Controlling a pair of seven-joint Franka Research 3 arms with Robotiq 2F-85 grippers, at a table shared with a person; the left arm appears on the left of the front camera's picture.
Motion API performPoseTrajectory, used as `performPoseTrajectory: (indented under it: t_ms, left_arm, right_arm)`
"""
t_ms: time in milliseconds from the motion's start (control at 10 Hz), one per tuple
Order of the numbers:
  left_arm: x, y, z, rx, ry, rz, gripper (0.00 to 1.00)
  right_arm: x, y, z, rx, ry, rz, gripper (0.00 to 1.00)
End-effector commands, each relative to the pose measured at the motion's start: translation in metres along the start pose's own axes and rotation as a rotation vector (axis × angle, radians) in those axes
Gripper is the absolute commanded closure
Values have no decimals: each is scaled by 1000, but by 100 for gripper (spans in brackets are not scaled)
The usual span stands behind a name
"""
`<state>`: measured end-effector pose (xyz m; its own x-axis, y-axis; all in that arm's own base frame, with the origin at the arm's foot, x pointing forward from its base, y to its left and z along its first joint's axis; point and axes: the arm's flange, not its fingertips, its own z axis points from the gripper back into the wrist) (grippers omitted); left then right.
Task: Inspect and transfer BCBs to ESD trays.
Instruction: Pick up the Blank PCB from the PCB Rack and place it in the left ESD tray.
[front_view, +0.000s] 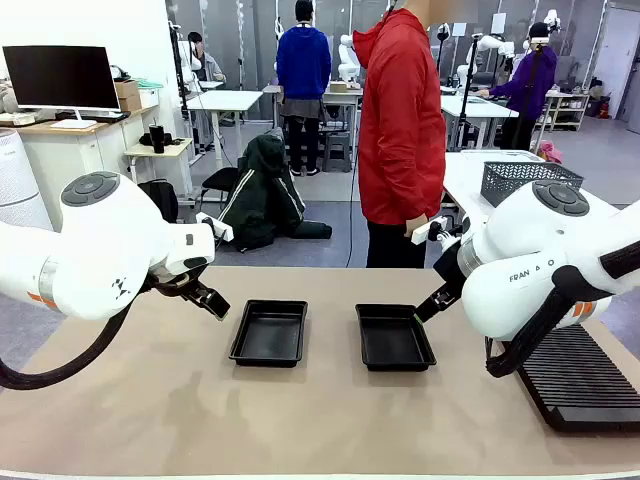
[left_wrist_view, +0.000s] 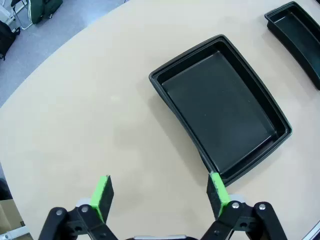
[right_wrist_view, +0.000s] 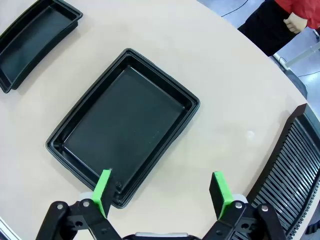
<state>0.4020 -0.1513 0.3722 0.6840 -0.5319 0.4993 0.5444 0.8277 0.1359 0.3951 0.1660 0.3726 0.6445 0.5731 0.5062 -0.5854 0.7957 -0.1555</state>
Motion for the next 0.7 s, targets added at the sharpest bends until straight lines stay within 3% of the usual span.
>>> performPoseTrajectory:
  t_ms: [0,600]
  left_arm:
    - [0,0,0,0,0,0,0]
    - [0,0,0,0,0,0,0]
  right_arm:
    - [0,0,0,0,0,0,0]
    - [0,0,0,0,0,0,0]
